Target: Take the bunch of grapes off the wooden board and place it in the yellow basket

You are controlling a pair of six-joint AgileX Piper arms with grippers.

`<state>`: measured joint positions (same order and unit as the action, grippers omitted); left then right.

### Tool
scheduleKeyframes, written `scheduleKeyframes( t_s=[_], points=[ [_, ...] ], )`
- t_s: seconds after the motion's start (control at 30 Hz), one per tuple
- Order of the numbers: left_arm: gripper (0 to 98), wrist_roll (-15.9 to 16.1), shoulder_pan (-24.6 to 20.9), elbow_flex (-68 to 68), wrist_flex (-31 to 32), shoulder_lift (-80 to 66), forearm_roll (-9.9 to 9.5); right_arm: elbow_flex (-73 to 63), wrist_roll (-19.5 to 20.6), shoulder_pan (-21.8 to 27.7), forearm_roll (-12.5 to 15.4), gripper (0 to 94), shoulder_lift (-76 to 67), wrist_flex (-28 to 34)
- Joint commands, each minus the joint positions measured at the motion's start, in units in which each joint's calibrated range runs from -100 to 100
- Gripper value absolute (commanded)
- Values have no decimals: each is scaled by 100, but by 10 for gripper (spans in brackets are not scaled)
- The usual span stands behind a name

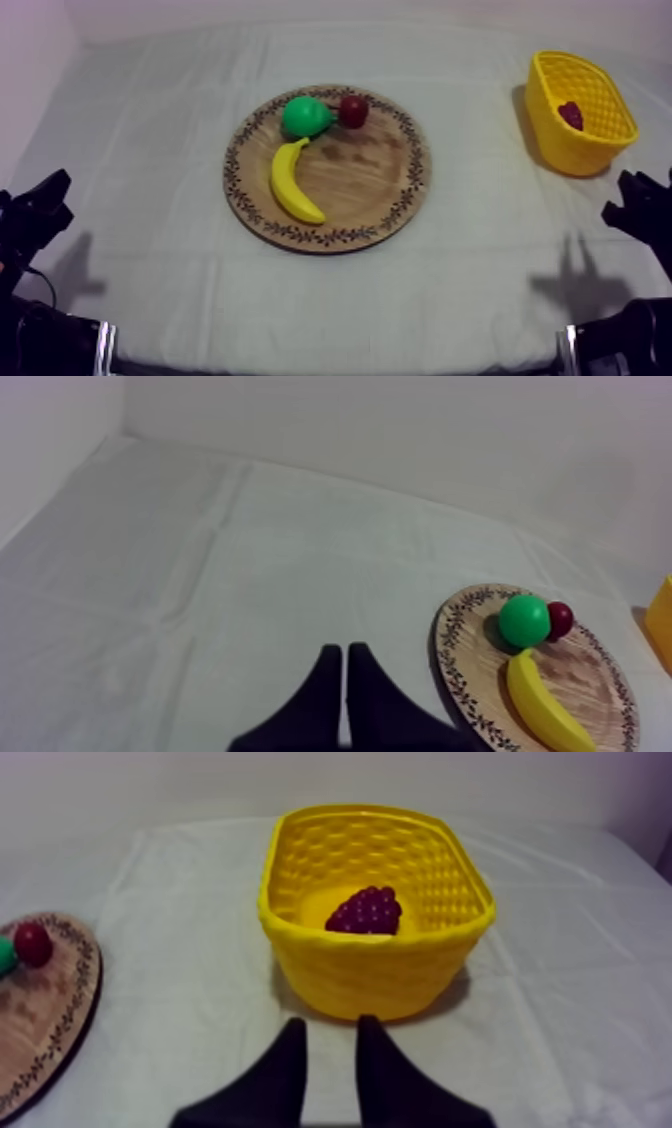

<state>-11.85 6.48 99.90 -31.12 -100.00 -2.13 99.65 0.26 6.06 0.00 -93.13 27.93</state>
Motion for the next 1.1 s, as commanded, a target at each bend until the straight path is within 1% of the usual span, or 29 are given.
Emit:
scheduleKeyframes(
  t_s=[0.0, 0.2, 0.37, 0.43, 0.5, 0.67, 0.73, 0.83, 1.07],
  points=[
    [1, 0, -1, -1, 0, 0, 0, -3, 104, 1, -35, 38, -169, 182],
    [1, 0, -1, -1, 0, 0, 0, 1, 5, 8, 72, 9, -251, 427],
    [1, 0, -1, -1, 0, 0, 0, 2, 149, 9, 120, 6, -261, 523],
    [1, 0, -1, -1, 0, 0, 0, 7, 113, 8, 132, 5, -262, 614],
    [1, 0, -1, -1, 0, 0, 0, 10, -94, 7, 138, 5, -262, 661],
    [1, 0, -1, -1, 0, 0, 0, 12, -838, 6, 143, 5, -262, 700],
    [1, 0, -1, -1, 0, 0, 0, 13, -1032, 6, 144, 5, -262, 704],
    [1, 0, -1, -1, 0, 0, 0, 13, -1159, 6, 144, 5, -262, 706],
    [1, 0, -1, -1, 0, 0, 0, 13, -1174, 6, 144, 5, -262, 707]
  ],
)
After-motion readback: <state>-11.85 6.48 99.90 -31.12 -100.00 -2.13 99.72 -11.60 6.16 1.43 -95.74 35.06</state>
